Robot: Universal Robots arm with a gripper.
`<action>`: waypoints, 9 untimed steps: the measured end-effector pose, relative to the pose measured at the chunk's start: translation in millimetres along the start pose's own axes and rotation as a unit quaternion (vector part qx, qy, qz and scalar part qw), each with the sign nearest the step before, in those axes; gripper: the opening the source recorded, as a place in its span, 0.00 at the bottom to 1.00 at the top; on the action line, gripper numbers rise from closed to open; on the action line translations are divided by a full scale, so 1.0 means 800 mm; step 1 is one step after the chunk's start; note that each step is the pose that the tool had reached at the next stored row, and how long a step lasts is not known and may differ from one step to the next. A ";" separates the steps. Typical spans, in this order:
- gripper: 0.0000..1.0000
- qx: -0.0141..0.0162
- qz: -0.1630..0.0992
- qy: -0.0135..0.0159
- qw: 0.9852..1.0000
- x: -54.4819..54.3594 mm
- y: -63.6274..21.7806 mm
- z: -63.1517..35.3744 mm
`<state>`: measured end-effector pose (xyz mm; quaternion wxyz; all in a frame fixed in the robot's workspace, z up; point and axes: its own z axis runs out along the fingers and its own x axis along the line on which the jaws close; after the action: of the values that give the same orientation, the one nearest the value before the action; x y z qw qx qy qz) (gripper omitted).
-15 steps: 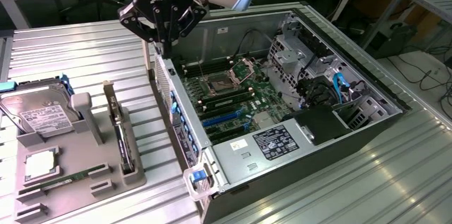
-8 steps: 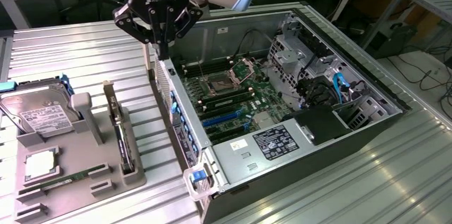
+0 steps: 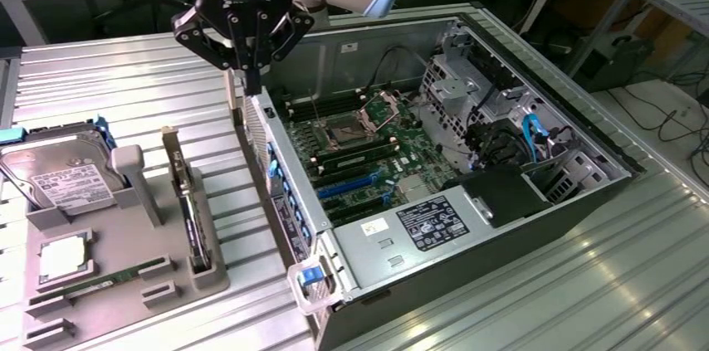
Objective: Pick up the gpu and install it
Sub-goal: 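Reach for the gpu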
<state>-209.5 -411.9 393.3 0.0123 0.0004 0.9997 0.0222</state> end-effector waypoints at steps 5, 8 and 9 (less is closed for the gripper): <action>0.11 0.000 0.000 0.000 1.000 0.004 -0.001 0.000; 0.11 0.000 0.000 0.000 1.000 0.006 -0.001 0.000; 0.11 0.000 0.000 0.000 1.000 0.007 -0.001 0.000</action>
<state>-214.9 -413.1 393.3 0.0123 0.0003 0.9997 0.0222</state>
